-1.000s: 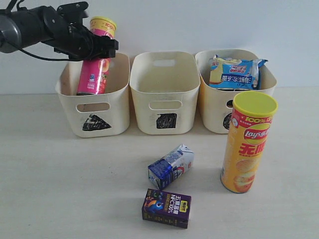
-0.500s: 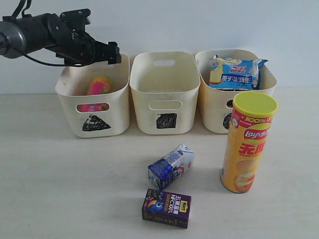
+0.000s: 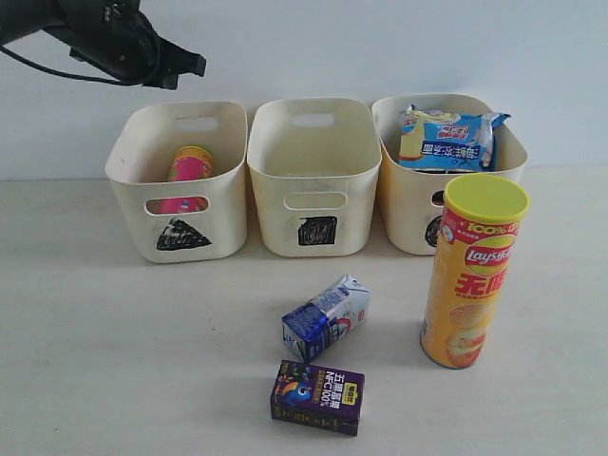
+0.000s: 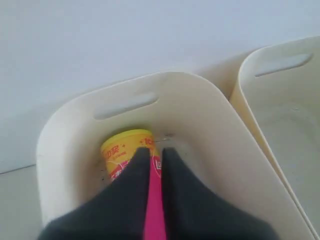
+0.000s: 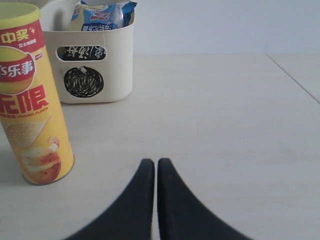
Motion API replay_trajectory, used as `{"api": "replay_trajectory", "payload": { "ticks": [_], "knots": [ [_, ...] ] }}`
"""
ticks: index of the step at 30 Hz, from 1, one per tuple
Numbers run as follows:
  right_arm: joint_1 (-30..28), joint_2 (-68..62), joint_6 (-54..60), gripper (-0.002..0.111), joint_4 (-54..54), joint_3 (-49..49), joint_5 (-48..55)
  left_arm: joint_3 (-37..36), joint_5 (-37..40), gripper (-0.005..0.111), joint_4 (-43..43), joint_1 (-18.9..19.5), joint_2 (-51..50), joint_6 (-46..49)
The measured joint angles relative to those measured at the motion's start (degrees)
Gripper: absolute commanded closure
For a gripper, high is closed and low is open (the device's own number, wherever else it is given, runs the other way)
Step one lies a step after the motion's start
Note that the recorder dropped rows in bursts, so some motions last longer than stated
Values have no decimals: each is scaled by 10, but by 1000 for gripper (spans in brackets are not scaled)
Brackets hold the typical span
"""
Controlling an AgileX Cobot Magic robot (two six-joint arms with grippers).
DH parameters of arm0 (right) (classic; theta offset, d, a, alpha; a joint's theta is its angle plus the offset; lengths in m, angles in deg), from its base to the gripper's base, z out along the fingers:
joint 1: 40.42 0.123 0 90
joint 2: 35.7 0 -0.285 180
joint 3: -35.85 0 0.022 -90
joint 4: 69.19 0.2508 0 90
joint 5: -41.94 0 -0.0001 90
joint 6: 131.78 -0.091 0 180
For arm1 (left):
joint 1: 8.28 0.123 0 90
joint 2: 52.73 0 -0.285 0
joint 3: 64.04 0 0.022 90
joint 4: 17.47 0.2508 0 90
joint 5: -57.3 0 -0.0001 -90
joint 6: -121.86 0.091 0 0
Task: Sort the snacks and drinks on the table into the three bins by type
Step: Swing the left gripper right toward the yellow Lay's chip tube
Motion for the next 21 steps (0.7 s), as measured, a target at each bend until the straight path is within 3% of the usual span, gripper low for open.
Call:
{"api": "replay_trajectory", "payload": {
  "ticks": [8, 12, 21],
  "knots": [
    [0, 0, 0, 108, 0, 0, 0, -3, 79, 102, 0, 0, 29, 14],
    [0, 0, 0, 108, 0, 0, 0, -41, 86, 102, -1, -1, 57, 33],
    [0, 0, 0, 108, 0, 0, 0, -247, -68, 102, -1, -12, 192, 55]
  ]
}}
